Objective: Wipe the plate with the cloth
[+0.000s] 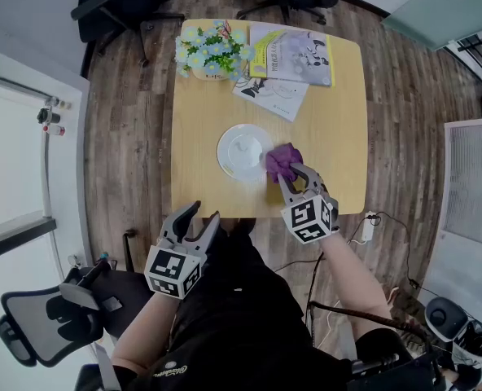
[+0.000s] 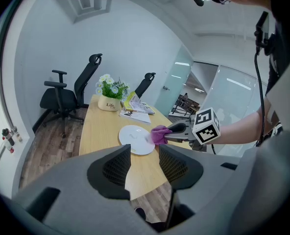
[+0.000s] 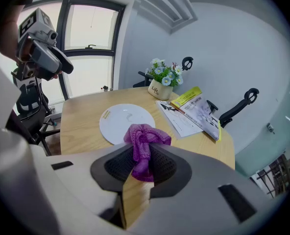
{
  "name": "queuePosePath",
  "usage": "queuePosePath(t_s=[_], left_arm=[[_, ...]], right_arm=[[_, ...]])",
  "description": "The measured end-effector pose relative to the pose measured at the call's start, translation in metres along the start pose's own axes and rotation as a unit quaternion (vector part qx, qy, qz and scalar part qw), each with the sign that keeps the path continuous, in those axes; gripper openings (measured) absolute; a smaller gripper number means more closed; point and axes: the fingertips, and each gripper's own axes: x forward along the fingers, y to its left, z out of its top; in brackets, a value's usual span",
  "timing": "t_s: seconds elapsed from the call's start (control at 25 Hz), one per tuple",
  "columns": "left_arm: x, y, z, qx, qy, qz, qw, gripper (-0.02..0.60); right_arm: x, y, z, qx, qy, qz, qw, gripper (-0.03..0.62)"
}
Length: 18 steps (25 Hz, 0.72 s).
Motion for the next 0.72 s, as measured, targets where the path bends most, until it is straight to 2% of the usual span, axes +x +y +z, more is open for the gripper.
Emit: queuePosePath(t_s=[0.32, 0.52, 0.72], left_arm=[[-0.008, -0.001, 0.013, 0.004, -0.015, 0.006, 0.9999, 0.181], [-0.013, -0.016, 0.053, 0.029, -0.05, 0.0, 0.9983, 0.181], [-0.022, -0.029, 0.094, 0.059, -0.087, -0.002, 0.9944, 0.181]], right_arm=[[-0.018, -0.006, 0.016, 0.036, -0.026, -0.013, 0.999, 0.077], [-0.053, -0.018, 0.042, 0.078, -0.074, -0.028, 0.994, 0.077], [-0.1, -0.033, 0.072, 0.134, -0.138, -0.049, 0.98, 0.077]])
